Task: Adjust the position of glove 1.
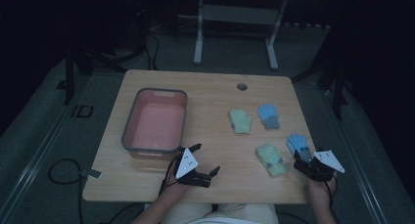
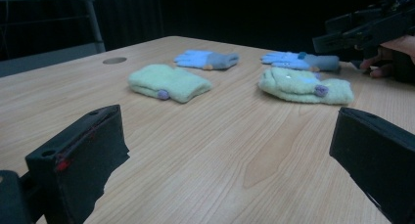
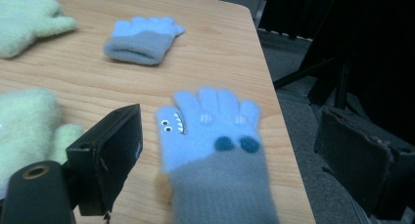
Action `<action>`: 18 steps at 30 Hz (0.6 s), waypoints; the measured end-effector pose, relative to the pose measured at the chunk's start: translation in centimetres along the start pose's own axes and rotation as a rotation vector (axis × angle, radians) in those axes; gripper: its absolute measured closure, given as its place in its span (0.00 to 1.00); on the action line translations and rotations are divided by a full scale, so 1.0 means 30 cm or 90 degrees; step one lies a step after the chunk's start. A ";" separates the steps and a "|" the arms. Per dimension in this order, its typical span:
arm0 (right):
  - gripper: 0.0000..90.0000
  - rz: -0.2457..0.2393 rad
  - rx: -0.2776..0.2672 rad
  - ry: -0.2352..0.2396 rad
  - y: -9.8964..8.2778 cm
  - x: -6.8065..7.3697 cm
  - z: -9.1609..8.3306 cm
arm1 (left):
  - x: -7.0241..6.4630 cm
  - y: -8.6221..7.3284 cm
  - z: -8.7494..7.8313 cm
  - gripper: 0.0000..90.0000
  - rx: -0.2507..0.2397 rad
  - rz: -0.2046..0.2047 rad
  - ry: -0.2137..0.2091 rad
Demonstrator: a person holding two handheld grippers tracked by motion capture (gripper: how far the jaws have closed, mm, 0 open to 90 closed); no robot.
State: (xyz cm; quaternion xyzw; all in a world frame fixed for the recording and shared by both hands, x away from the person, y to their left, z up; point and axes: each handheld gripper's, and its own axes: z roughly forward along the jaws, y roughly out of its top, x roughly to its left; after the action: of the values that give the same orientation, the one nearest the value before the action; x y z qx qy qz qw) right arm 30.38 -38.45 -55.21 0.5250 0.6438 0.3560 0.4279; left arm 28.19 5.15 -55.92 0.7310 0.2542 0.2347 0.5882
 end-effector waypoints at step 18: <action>0.12 0.017 0.019 -0.044 0.002 -0.009 -0.002 | -0.013 0.002 0.004 0.00 0.006 0.027 -0.013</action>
State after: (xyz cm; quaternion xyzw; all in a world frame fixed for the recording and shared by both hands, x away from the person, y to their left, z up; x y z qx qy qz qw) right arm 30.36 -38.72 -55.09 0.5520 0.6266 0.3336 0.4373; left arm 27.98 4.81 -55.89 0.7414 0.2338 0.2381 0.5822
